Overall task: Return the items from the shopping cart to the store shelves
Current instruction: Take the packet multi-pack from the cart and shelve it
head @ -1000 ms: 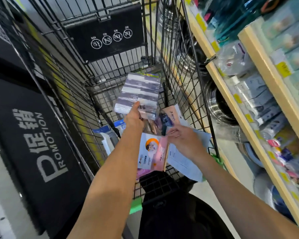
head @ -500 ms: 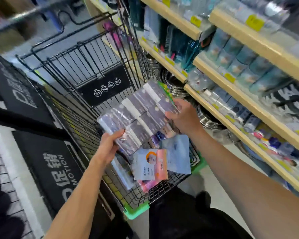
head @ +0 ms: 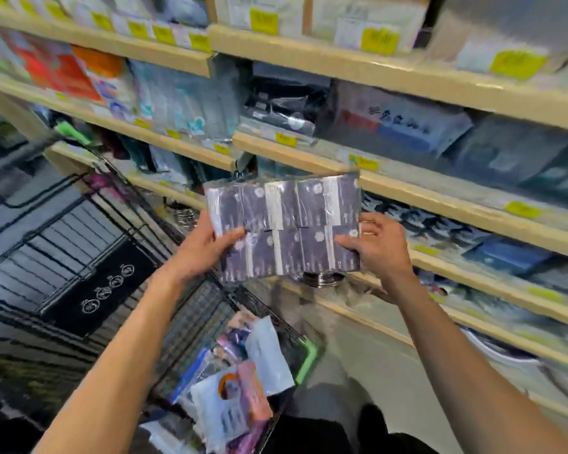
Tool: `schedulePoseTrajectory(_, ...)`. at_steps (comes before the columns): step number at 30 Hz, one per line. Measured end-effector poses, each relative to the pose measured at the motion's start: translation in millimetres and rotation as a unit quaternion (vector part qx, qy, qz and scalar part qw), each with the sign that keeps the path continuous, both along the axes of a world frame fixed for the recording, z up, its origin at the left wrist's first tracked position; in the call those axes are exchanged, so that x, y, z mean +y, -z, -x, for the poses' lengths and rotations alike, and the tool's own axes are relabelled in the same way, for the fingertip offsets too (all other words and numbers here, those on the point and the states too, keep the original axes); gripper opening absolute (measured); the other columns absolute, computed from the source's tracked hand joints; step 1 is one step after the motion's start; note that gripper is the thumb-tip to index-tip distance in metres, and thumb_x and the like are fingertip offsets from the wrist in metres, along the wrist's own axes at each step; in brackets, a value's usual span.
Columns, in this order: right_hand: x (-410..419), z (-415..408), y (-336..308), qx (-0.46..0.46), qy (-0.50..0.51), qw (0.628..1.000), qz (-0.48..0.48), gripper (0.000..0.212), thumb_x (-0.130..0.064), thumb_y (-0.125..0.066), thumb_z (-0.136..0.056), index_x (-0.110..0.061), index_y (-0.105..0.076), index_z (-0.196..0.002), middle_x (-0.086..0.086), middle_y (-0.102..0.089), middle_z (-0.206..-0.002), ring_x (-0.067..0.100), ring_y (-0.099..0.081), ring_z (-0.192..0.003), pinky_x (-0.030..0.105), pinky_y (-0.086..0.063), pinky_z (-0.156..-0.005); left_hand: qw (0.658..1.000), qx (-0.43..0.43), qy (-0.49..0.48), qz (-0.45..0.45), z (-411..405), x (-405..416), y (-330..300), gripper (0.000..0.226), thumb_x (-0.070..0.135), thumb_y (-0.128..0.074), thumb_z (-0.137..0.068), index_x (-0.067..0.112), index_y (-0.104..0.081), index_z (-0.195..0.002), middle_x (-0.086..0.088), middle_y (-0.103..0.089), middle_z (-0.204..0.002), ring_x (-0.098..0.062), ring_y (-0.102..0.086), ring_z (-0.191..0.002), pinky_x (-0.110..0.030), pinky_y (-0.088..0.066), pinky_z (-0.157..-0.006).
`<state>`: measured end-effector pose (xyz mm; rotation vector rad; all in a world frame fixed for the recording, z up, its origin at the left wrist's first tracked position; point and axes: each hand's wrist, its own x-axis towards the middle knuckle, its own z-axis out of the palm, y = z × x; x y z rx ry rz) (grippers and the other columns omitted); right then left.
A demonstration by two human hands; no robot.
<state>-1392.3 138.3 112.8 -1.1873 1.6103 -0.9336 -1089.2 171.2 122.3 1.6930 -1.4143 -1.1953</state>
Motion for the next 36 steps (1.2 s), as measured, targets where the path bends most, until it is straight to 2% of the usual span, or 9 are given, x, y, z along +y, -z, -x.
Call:
schedulePoseTrajectory(3,-8.8,42.3,-5.9,0.001,0.091,0.995,0.043,0.034,-0.016,-0.090,-0.063,-0.019,-0.069,-0.089,0.009,-0.074,-0.094,0.028,-0.071,-0.092,0.043,-0.058,-0.085,0.994,-0.054,0.089,0.017,43.1,-41.3,-11.0,0.081,0.067,-0.057,-0.085,0.028,-0.025,-0.148,0.002,-0.041,-0.148,-0.017,-0.042,-0.137,-0.045,-0.034,-0.115)
schedulePoseTrajectory(10,-46.0,109.3,-28.3,-0.027,0.208,0.976,0.065,0.038,-0.025,-0.085,-0.074,-0.008,-0.068,-0.102,0.006,-0.074,-0.094,0.019,-0.071,-0.084,0.035,-0.058,-0.080,0.977,0.050,0.183,-0.096,116.1,-118.9,-50.5,0.057,0.011,-0.075,-0.083,0.021,-0.046,-0.130,0.002,-0.066,-0.112,-0.018,-0.064,-0.103,-0.035,-0.052,-0.086)
schedulePoseTrajectory(13,-58.1,120.1,-38.2,-0.036,0.170,0.983,0.067,0.026,-0.011,-0.077,-0.082,-0.017,-0.066,-0.105,-0.006,-0.071,-0.095,0.014,-0.069,-0.088,0.024,-0.055,-0.078,0.986,0.097,0.127,-0.055,134.5,-149.1,-56.1,0.055,0.002,-0.071,-0.084,0.017,-0.049,-0.132,-0.005,-0.068,-0.115,-0.020,-0.066,-0.104,-0.034,-0.054,-0.088)
schedulePoseTrajectory(18,-91.0,127.6,-35.5,0.002,0.129,0.989,0.069,0.069,-0.003,-0.075,-0.082,-0.017,-0.047,-0.144,-0.004,-0.060,-0.133,0.013,-0.061,-0.113,0.028,-0.052,-0.094,0.991,0.130,-0.007,0.015,163.1,-197.2,-51.6,0.045,-0.002,-0.068,-0.086,0.015,-0.043,-0.120,-0.003,-0.063,-0.102,-0.016,-0.065,-0.089,-0.031,-0.057,-0.079)
schedulePoseTrajectory(24,-128.0,129.7,-21.5,0.035,0.187,0.977,0.101,0.047,-0.017,-0.081,-0.079,-0.015,-0.050,-0.113,-0.002,-0.050,-0.104,0.010,-0.046,-0.087,0.023,-0.042,-0.079,0.980,0.170,-0.062,0.077,178.9,-233.7,-50.8,0.042,0.000,-0.066,-0.088,0.014,-0.039,-0.117,0.001,-0.059,-0.106,-0.018,-0.063,-0.104,-0.033,-0.054,-0.090)
schedulePoseTrajectory(27,-146.0,128.5,-25.4,0.057,0.234,0.965,0.103,0.056,-0.025,-0.082,-0.077,-0.010,-0.051,-0.121,0.000,-0.052,-0.104,0.009,-0.050,-0.087,0.030,-0.048,-0.090,0.977,0.168,-0.088,0.093,184.6,-251.3,-55.8,0.033,-0.009,-0.064,-0.084,0.015,-0.041,-0.087,-0.005,-0.055,-0.087,-0.011,-0.064,-0.079,-0.030,-0.052,-0.074)
schedulePoseTrajectory(30,-164.0,131.0,-23.9,0.104,0.265,0.952,0.109,0.059,-0.029,-0.086,-0.069,-0.015,-0.057,-0.119,0.004,-0.067,-0.107,0.017,-0.063,-0.095,0.045,-0.057,-0.088,0.976,0.175,-0.090,0.095,191.1,-264.5,-46.6,0.031,-0.016,-0.058,-0.082,0.013,-0.050,-0.091,-0.009,-0.062,-0.089,-0.018,-0.062,-0.079,-0.033,-0.050,-0.068)
schedulePoseTrajectory(32,-163.5,127.6,-21.4,0.154,0.274,0.945,0.090,0.048,-0.026,-0.084,-0.074,-0.017,-0.056,-0.112,0.009,-0.065,-0.107,0.021,-0.060,-0.094,0.043,-0.056,-0.085,0.983,0.128,-0.084,0.106,195.8,-267.5,-31.4,0.028,-0.009,-0.061,-0.087,0.009,-0.052,-0.107,-0.009,-0.064,-0.103,-0.019,-0.064,-0.093,-0.032,-0.054,-0.079)
schedulePoseTrajectory(36,-152.5,119.2,-12.0,0.271,0.231,0.934,0.038,0.039,-0.033,-0.071,-0.088,-0.003,-0.054,-0.106,0.015,-0.055,-0.110,0.028,-0.050,-0.097,0.040,-0.041,-0.080,0.966,-0.144,-0.130,0.173,203.3,-265.0,-16.5,0.026,0.010,-0.064,-0.088,-0.003,-0.058,-0.110,-0.016,-0.060,-0.109,-0.028,-0.058,-0.101,-0.034,-0.045,-0.083)
